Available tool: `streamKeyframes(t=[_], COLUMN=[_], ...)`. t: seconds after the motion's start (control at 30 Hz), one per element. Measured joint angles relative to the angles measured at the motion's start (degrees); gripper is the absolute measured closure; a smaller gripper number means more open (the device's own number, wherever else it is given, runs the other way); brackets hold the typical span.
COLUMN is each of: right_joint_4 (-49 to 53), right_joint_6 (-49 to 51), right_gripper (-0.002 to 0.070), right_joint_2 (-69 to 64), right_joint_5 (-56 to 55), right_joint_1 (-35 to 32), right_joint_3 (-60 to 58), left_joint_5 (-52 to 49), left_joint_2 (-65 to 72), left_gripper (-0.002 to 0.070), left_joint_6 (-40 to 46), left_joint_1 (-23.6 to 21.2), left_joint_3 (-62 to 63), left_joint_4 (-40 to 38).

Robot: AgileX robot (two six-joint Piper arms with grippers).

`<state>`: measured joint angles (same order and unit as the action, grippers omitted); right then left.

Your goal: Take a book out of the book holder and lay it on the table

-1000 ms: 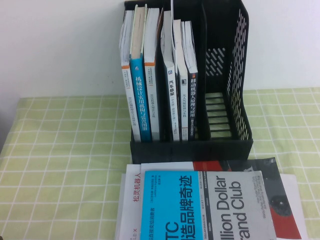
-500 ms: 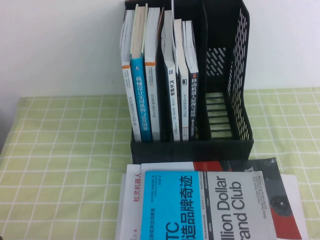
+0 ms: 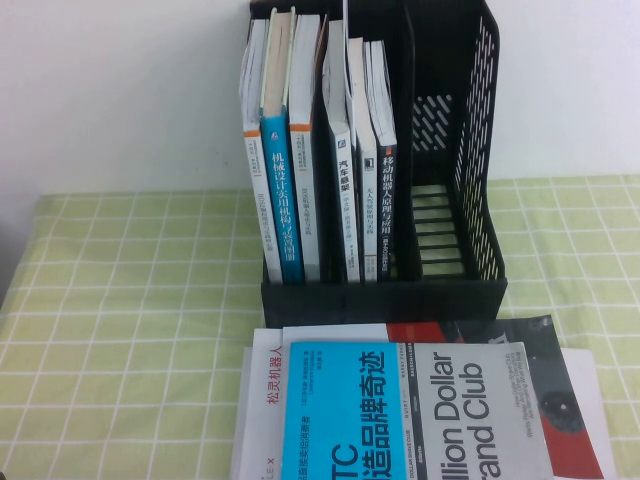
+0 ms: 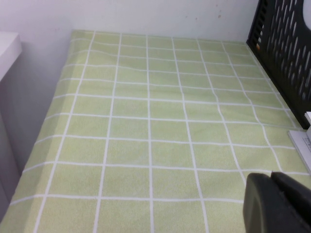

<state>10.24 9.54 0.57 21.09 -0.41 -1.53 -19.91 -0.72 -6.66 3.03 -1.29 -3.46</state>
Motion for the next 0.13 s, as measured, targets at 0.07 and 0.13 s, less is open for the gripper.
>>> streamKeyframes(t=[0.07,0.13], right_joint_4=[0.0,0.0], right_joint_6=[0.0,0.0], right_gripper=[0.0678,0.0678], right_joint_2=[0.0,0.0], right_joint_5=[0.0,0.0], right_joint_1=[0.0,0.0], right_joint_3=[0.0,0.0], left_joint_5=[0.0,0.0], left_joint_2=[0.0,0.0], left_gripper=[0.0678,0.0678], left_joint_6=[-0.02,-0.02], left_joint_1=[0.0,0.0], left_joint_3=[0.0,0.0], left_joint_4=[0.0,0.0])
